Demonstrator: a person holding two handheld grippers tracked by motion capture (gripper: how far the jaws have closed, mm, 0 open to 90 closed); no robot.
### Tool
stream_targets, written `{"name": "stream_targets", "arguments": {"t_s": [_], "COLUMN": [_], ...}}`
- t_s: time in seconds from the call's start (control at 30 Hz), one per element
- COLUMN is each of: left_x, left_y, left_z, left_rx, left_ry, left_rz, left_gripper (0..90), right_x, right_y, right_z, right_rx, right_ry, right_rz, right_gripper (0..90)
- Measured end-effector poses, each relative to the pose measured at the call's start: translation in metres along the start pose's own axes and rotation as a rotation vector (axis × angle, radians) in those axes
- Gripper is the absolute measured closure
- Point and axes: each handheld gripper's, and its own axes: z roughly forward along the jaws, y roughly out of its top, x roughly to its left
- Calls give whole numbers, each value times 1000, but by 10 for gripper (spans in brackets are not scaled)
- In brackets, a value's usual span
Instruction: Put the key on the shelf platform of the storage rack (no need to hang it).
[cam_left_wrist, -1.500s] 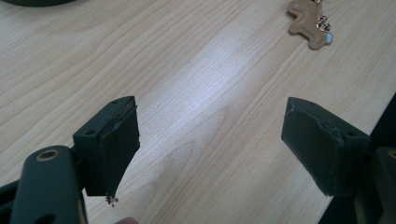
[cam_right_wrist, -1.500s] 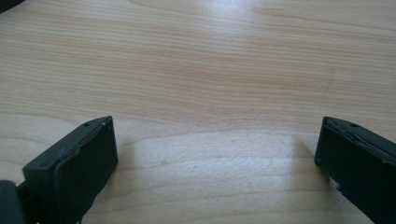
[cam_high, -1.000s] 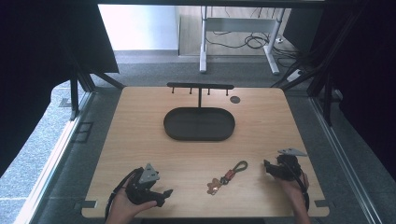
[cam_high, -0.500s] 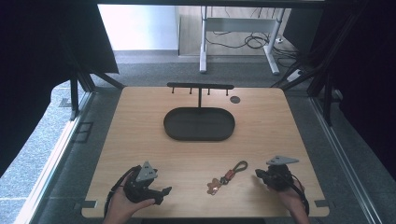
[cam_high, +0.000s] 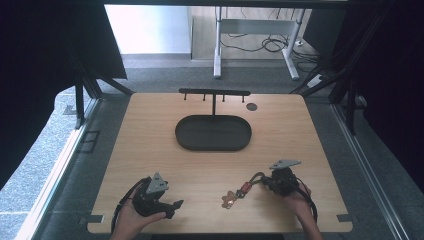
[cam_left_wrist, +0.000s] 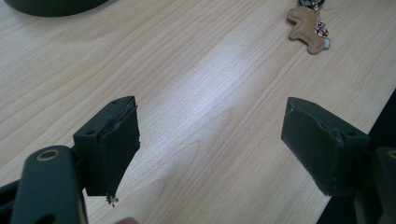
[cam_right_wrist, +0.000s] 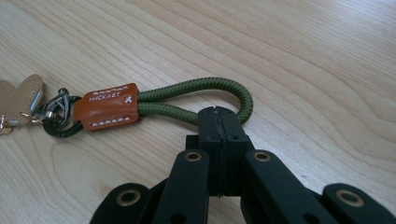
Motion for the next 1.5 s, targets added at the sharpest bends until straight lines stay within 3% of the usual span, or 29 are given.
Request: {"name": "stream_targets", "arguments": {"t_s": [0.37,0.77,1.23,1.5], "left_x": [0,-1,0,0], "left_y": [0,1,0,0], "left_z": [-2,-6,-6,-5], "left_rx": [-7,-13,-11,-9], "left_ry": [1,4,6,5], "left_rz": [-1,4,1,0], "left_gripper": [199,198,198,198], "right_x": [7,32,52,54], "right_y": [14,45,55,55], "right_z": [14,37,47,47], "right_rx": [8,12,17,16], "right_ry": [1,25,65,82], "right_rz": [-15,-94,-150,-156], "right_gripper": [900,900,900,900]}}
